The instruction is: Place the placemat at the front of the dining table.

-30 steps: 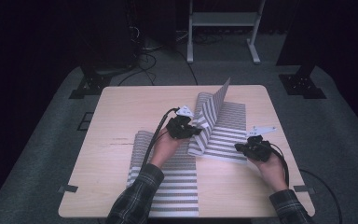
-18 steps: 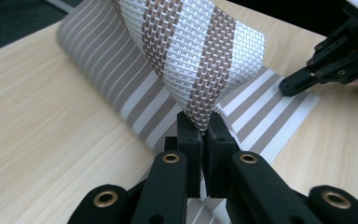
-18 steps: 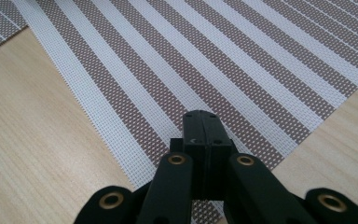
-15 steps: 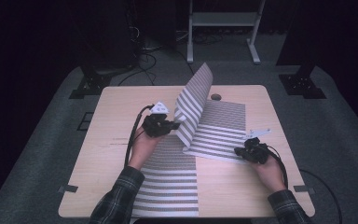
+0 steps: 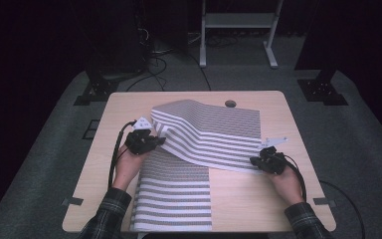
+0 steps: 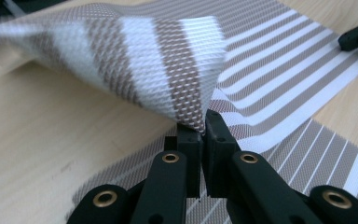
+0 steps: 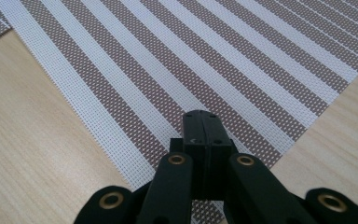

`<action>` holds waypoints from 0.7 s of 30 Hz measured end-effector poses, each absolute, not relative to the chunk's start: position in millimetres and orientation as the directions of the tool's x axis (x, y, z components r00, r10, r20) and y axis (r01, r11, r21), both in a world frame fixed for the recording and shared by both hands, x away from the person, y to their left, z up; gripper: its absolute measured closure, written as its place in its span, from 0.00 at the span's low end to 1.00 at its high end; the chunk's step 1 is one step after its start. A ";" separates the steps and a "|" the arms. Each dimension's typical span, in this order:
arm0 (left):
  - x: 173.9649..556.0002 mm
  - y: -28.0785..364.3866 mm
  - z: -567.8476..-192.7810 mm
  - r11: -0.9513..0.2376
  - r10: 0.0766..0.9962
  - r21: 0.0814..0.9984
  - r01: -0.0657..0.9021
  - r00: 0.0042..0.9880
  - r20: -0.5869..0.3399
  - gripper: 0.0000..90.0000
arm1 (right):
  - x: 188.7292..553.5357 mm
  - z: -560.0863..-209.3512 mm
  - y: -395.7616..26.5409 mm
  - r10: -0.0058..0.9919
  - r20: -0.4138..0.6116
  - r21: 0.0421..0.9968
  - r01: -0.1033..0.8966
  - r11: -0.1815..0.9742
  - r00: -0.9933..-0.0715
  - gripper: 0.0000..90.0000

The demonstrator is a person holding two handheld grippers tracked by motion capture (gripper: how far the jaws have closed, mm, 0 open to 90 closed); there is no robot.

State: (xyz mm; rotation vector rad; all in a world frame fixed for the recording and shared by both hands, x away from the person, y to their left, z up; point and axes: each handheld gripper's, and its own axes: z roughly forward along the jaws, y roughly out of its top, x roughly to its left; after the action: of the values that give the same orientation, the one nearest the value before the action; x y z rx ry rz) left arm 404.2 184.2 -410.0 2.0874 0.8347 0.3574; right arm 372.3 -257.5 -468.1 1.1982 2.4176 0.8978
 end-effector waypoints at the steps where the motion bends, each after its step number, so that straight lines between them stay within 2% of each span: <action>1: 402.4 186.6 -412.8 -0.423 0.676 0.792 0.441 0.735 -0.048 0.96 | 372.5 -468.0 -257.4 0.793 0.008 0.648 0.607 0.460 -0.609 1.00; 5: 398.1 194.6 -419.9 -0.407 0.680 0.792 0.455 0.730 -0.070 0.89 | 373.6 -468.2 -257.8 0.794 0.008 0.649 0.607 0.458 -0.608 1.00; 13: 392.1 213.8 -420.4 -0.424 0.703 0.760 0.493 0.708 -0.068 0.64 | 374.0 -467.9 -257.2 0.789 -0.011 0.647 0.597 0.474 -0.614 1.00; 16: 387.7 223.1 -415.5 -0.434 0.729 0.758 0.488 0.684 -0.023 0.61 | 374.0 -468.1 -257.0 0.788 -0.016 0.649 0.593 0.477 -0.616 1.00; 19: 382.6 240.3 -407.1 -0.372 0.753 0.789 0.488 0.656 -0.051 0.60 | 373.9 -468.1 -256.8 0.788 -0.018 0.648 0.593 0.478 -0.615 1.00; 21: 380.2 245.8 -403.1 -0.354 0.756 0.803 0.480 0.652 -0.056 0.63 | 373.9 -468.1 -256.7 0.788 -0.019 0.648 0.593 0.478 -0.615 1.00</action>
State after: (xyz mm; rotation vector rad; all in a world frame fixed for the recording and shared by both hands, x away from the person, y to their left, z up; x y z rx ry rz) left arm 380.2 245.8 -403.1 2.0213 0.9602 0.4126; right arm 373.9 -256.7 -468.1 1.1682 2.4144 0.8757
